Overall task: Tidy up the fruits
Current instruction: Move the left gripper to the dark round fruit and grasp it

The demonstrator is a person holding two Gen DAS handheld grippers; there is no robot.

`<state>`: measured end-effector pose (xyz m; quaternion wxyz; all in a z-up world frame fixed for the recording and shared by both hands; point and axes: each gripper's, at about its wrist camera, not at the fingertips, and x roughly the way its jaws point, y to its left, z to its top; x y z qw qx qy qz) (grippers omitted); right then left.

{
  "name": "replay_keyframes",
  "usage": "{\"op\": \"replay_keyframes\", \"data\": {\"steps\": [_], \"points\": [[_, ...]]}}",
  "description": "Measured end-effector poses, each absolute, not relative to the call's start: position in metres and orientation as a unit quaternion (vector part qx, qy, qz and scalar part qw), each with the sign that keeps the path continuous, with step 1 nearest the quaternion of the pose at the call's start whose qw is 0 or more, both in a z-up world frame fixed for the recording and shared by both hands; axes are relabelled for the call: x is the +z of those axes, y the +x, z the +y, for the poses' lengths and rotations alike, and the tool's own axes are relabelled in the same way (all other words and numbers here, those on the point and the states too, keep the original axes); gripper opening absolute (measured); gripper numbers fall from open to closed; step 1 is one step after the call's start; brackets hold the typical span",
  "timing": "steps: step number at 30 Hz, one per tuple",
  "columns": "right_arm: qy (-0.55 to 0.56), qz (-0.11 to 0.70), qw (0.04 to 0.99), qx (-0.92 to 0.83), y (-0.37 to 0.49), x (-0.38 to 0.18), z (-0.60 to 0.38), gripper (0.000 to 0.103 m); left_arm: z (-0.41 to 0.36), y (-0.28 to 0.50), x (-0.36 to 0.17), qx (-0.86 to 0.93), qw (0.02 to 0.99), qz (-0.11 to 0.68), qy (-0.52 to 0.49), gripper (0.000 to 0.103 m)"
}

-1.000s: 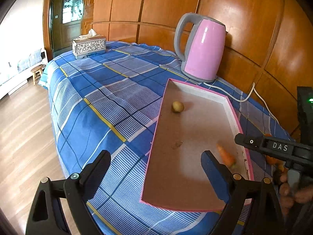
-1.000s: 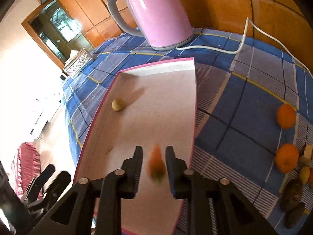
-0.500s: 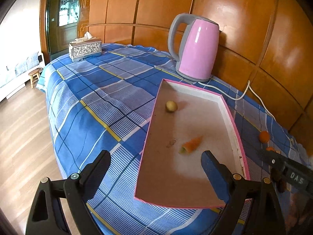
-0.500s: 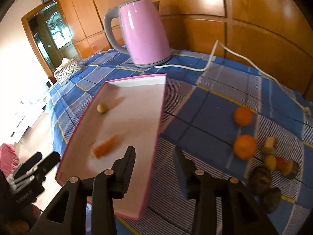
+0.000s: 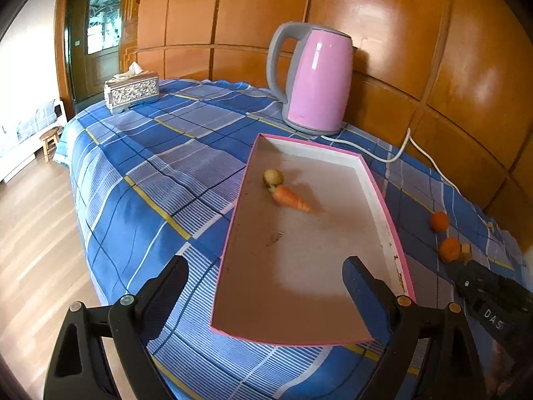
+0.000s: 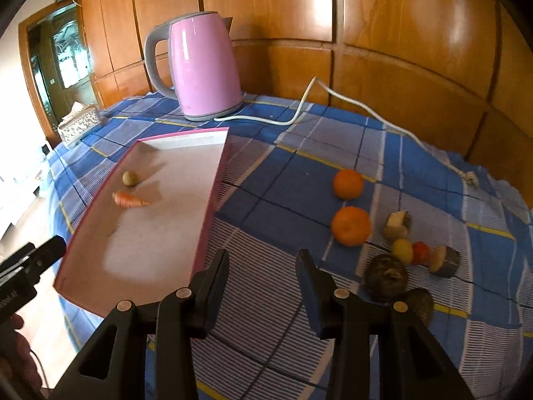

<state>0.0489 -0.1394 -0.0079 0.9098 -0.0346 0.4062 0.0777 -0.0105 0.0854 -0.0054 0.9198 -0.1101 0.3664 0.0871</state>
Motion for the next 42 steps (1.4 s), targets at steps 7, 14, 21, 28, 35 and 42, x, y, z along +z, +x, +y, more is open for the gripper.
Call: {"op": "replay_keyframes", "data": {"steps": [7, 14, 21, 28, 35, 42], "points": [[-0.056, 0.384, 0.919, 0.066, 0.037, -0.003, -0.138, 0.050, 0.075, -0.010, -0.007, 0.075, 0.920, 0.372, -0.096, 0.094], [-0.071, 0.365, 0.927, 0.044, 0.026, -0.001, -0.151, 0.053, 0.066, -0.010, -0.009, 0.063, 0.920, 0.379, -0.084, 0.094], [-0.045, 0.370, 0.928, -0.024, 0.012, -0.011, -0.199, 0.054, 0.053, -0.008, -0.008, 0.038, 0.920, 0.382, -0.082, 0.094], [-0.006, 0.379, 0.922, -0.082, -0.001, -0.022, -0.244, 0.054, 0.033, -0.007, -0.005, -0.011, 0.921, 0.383, -0.069, 0.101], [0.022, 0.378, 0.915, -0.139, -0.005, -0.028, -0.280, 0.054, 0.000, -0.005, 0.010, -0.076, 0.931, 0.357, -0.028, 0.103], [0.048, 0.374, 0.909, -0.177, -0.012, -0.033, -0.310, 0.055, -0.046, 0.002, 0.016, -0.160, 0.920, 0.357, 0.017, 0.103]]}}
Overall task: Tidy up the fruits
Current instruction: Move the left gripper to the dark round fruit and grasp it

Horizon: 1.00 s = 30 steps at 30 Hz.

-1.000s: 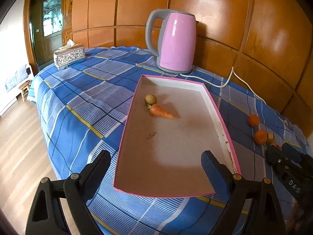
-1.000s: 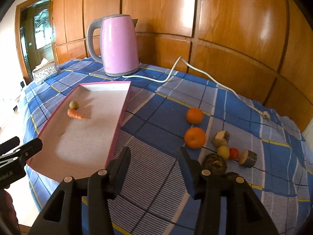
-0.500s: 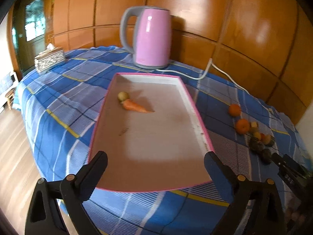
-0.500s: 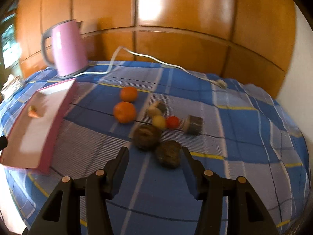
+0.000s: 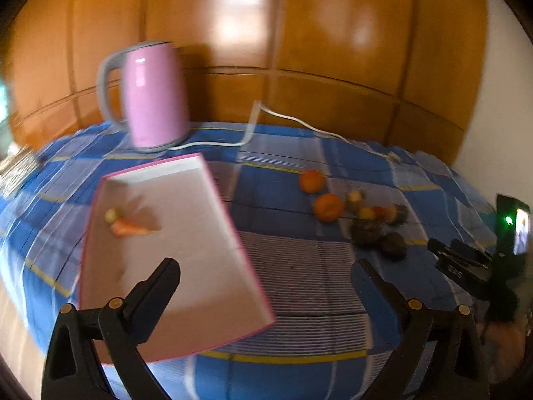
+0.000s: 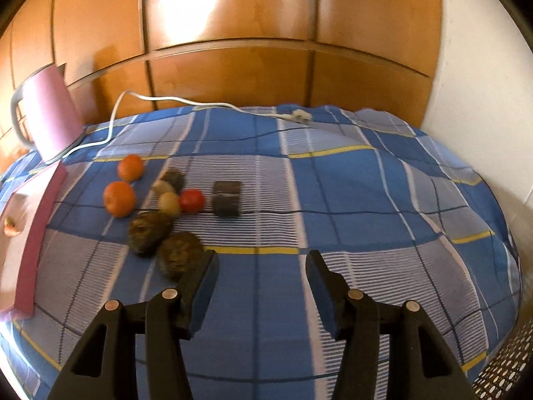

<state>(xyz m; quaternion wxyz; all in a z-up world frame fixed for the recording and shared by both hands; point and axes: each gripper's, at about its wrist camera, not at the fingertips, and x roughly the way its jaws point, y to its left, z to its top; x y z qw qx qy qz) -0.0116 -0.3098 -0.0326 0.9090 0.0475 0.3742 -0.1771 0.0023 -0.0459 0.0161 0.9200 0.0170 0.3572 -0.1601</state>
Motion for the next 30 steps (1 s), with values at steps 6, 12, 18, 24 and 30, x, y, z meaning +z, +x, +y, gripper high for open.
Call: {"op": "replay_keyframes", "data": {"steps": [6, 12, 18, 24, 30], "points": [[0.061, 0.377, 0.903, -0.198, -0.017, -0.040, -0.330, 0.055, -0.075, 0.016, 0.007, -0.176, 0.897, 0.402, 0.053, 0.103], [0.062, 0.380, 0.899, -0.207, -0.018, -0.049, -0.340, 0.055, -0.097, 0.032, -0.006, -0.188, 0.876, 0.441, 0.052, 0.092], [0.063, 0.383, 0.898, -0.208, -0.018, -0.056, -0.345, 0.055, -0.129, 0.050, -0.018, -0.225, 0.853, 0.469, 0.047, 0.070], [0.065, 0.383, 0.896, -0.216, -0.019, -0.062, -0.353, 0.055, -0.159, 0.069, -0.025, -0.237, 0.846, 0.475, 0.039, 0.066], [0.077, 0.359, 0.895, -0.254, -0.025, -0.055, -0.369, 0.055, -0.177, 0.084, -0.029, -0.225, 0.850, 0.476, 0.025, 0.067]]}}
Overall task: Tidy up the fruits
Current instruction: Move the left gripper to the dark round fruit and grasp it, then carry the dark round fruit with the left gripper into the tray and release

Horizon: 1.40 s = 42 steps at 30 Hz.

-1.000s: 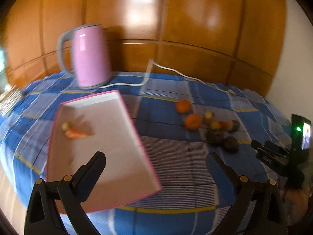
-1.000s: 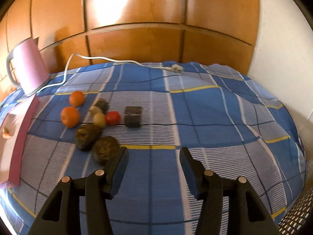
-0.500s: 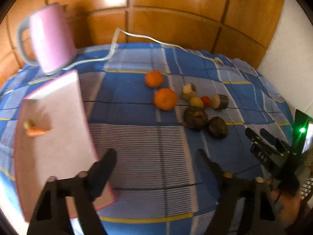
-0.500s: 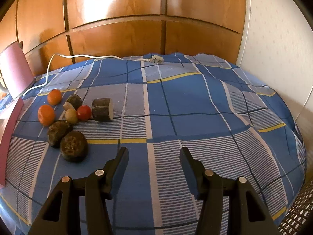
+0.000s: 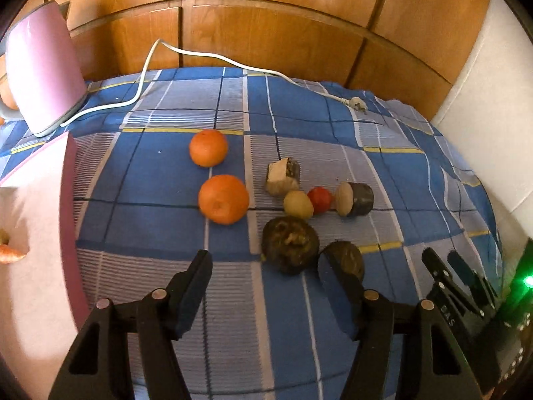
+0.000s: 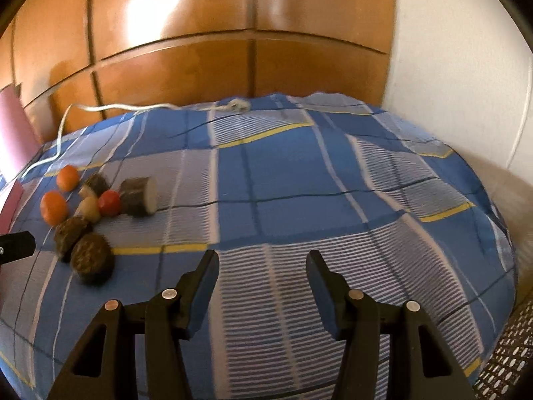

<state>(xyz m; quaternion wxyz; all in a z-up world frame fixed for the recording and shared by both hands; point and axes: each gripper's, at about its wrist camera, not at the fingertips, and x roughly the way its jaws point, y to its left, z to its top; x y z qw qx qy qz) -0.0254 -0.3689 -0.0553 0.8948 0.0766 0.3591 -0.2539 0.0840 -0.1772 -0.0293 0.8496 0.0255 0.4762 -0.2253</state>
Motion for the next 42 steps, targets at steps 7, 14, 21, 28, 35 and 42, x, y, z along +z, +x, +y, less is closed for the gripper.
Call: {"op": "replay_keyframes", "data": {"steps": [7, 14, 21, 28, 35, 42], "points": [[0.099, 0.365, 0.880, -0.288, -0.027, -0.061, -0.384, 0.055, -0.188, 0.103, -0.044, -0.197, 0.844, 0.498, -0.001, 0.066], [0.109, 0.356, 0.875, -0.309, -0.029, -0.068, -0.390, 0.064, -0.201, 0.109, -0.056, -0.204, 0.834, 0.512, -0.013, 0.065], [0.107, 0.351, 0.878, -0.307, -0.028, -0.070, -0.389, 0.067, -0.210, 0.107, -0.059, -0.233, 0.836, 0.497, 0.000, 0.045], [0.101, 0.347, 0.880, -0.307, -0.029, -0.071, -0.387, 0.067, -0.193, 0.091, -0.049, -0.240, 0.843, 0.481, 0.002, 0.044], [0.094, 0.348, 0.880, -0.308, -0.027, -0.070, -0.386, 0.067, -0.149, 0.065, -0.012, -0.239, 0.865, 0.440, -0.015, 0.044], [0.091, 0.349, 0.880, -0.310, -0.027, -0.071, -0.385, 0.067, -0.059, 0.077, 0.018, -0.169, 0.889, 0.416, -0.088, 0.044]]}}
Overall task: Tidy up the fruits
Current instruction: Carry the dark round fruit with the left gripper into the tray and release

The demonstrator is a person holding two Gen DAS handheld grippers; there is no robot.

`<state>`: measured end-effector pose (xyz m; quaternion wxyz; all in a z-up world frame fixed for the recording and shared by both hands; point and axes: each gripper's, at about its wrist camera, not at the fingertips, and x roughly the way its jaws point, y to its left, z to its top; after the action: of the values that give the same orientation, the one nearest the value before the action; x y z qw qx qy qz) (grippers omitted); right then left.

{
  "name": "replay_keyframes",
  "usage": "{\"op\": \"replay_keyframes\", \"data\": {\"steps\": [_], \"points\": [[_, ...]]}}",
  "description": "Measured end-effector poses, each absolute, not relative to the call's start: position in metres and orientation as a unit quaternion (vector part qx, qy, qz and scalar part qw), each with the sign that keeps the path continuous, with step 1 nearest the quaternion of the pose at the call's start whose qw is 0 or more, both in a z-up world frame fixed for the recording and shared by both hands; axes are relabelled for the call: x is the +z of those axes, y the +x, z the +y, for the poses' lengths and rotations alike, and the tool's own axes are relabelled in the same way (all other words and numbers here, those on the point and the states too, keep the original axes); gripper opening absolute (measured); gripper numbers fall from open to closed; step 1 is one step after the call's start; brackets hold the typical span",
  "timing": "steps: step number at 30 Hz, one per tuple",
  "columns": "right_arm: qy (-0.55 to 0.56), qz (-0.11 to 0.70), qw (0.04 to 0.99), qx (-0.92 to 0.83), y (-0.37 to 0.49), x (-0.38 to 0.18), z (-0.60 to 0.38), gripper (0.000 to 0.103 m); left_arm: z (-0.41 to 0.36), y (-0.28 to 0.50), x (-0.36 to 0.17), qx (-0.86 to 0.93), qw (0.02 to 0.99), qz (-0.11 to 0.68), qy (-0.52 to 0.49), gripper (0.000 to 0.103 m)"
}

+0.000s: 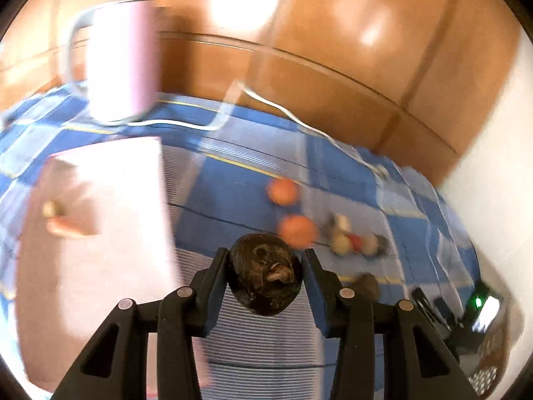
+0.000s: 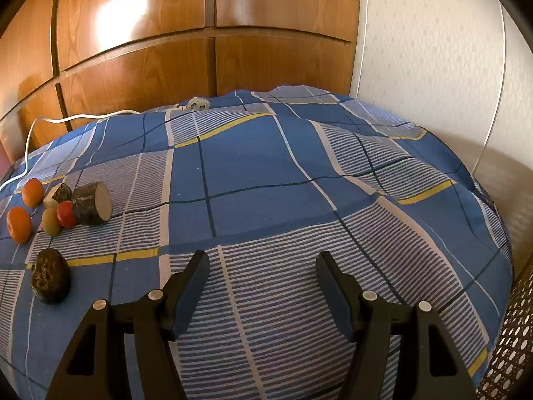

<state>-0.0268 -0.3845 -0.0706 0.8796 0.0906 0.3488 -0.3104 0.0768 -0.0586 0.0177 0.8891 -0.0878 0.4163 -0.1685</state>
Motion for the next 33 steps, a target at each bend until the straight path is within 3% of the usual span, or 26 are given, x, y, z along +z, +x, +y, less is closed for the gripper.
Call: {"op": "replay_keyframes", "data": {"steps": [7, 16, 18, 21, 33], "points": [[0.083, 0.350, 0.879, -0.313, -0.026, -0.071, -0.383, 0.067, 0.034, 0.129, -0.002, -0.057, 0.889, 0.434, -0.135, 0.044], [0.077, 0.352, 0.878, -0.316, -0.025, -0.071, -0.382, 0.067, 0.072, 0.171, -0.029, 0.009, 0.885, 0.447, -0.131, 0.044], [0.075, 0.352, 0.878, -0.317, -0.025, -0.071, -0.382, 0.067, 0.070, 0.172, -0.029, 0.013, 0.889, 0.441, -0.120, 0.047], [0.074, 0.352, 0.878, -0.317, -0.025, -0.071, -0.382, 0.067, 0.069, 0.164, -0.025, 0.013, 0.894, 0.430, -0.125, 0.061], [0.076, 0.350, 0.879, -0.316, -0.025, -0.072, -0.381, 0.067, 0.056, 0.088, -0.002, 0.062, 0.920, 0.377, -0.086, 0.077]]}}
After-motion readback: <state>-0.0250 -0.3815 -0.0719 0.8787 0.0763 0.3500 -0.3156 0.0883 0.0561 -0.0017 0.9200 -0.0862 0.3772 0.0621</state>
